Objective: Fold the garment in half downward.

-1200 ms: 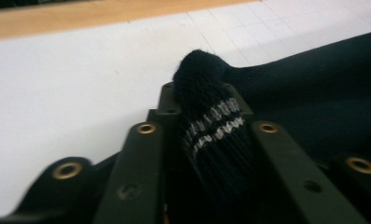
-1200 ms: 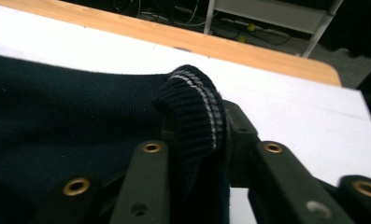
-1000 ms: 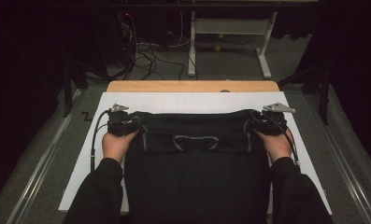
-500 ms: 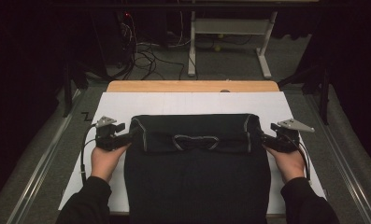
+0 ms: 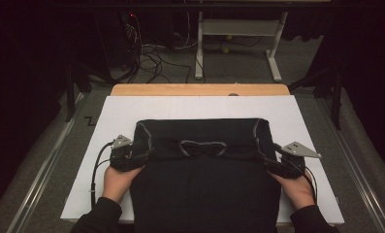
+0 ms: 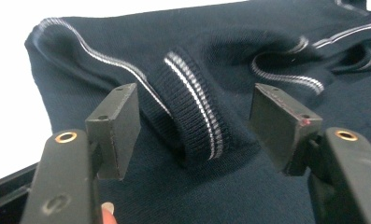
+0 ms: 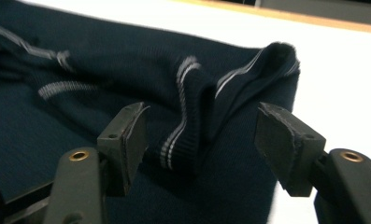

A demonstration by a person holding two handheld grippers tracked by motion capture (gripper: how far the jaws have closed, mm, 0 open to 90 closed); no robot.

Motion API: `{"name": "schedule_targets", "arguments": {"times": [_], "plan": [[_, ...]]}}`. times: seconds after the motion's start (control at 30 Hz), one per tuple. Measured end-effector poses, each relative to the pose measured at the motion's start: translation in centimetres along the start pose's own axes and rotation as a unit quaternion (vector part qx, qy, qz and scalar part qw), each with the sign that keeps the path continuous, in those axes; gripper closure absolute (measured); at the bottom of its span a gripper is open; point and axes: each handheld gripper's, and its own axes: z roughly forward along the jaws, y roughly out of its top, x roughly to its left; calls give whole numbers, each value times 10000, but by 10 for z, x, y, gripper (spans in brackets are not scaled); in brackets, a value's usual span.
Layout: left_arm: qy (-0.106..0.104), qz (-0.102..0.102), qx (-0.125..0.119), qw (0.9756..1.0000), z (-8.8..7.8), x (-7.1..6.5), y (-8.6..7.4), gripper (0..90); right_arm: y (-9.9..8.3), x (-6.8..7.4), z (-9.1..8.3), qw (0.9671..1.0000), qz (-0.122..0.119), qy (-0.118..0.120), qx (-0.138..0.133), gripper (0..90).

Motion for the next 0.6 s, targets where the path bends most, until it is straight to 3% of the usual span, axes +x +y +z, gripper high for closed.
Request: {"name": "schedule_targets", "arguments": {"times": [0.1,0.17,0.3,0.37,0.4,0.47,0.53,0.6], "plan": [[234,224,168,9993,13,-4,10,347,3,1,13,9996,-20,85,268,365],[249,127,122,9995,17,-3,18,347,6,0,21,9990,32,161,416,376],[249,31,378,9990,29,-2,25,352,14,-2,30,9992,113,103,360,406],[281,73,414,9987,31,-1,25,421,18,-2,34,9991,123,100,394,446],[217,79,418,9989,31,-1,25,473,20,-3,35,9991,83,96,394,499],[132,139,347,9992,29,-2,24,589,21,-1,35,9992,67,79,375,687],[112,246,211,9994,25,-6,23,658,22,-2,31,9995,127,106,284,803],[186,383,11,9991,19,-12,23,697,23,-1,27,9996,124,157,210,830]]}}
